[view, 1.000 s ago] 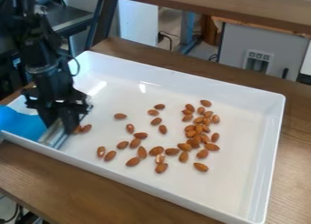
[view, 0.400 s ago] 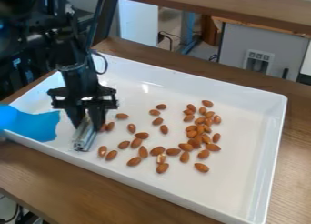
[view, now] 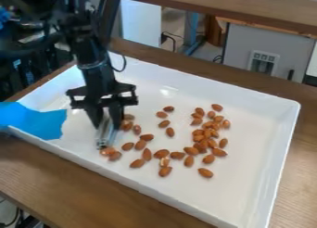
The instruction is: Sweep into pile
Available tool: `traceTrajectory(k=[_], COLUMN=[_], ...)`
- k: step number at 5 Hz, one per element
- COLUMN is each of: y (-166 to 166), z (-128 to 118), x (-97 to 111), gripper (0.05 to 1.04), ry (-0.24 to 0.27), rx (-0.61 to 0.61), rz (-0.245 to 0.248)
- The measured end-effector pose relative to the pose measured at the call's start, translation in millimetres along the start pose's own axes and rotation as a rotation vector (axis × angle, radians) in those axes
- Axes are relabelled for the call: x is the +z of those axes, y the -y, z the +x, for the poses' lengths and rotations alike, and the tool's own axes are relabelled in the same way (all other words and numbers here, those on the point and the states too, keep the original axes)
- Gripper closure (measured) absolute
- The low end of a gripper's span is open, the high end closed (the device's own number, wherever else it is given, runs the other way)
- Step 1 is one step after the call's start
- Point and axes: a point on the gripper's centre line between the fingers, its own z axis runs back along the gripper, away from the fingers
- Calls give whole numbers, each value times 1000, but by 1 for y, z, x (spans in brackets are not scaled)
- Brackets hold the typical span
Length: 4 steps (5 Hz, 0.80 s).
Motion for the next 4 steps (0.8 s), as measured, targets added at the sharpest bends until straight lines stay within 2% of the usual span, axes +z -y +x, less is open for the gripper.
traceTrajectory(k=[1,3,4], y=[15,68,104], z=[2,-3,-15], x=[-2,-13,-18], gripper=[708,708,708], ry=[-3,-27,-48], rx=[38,51,29], rz=[-26,-63,-80])
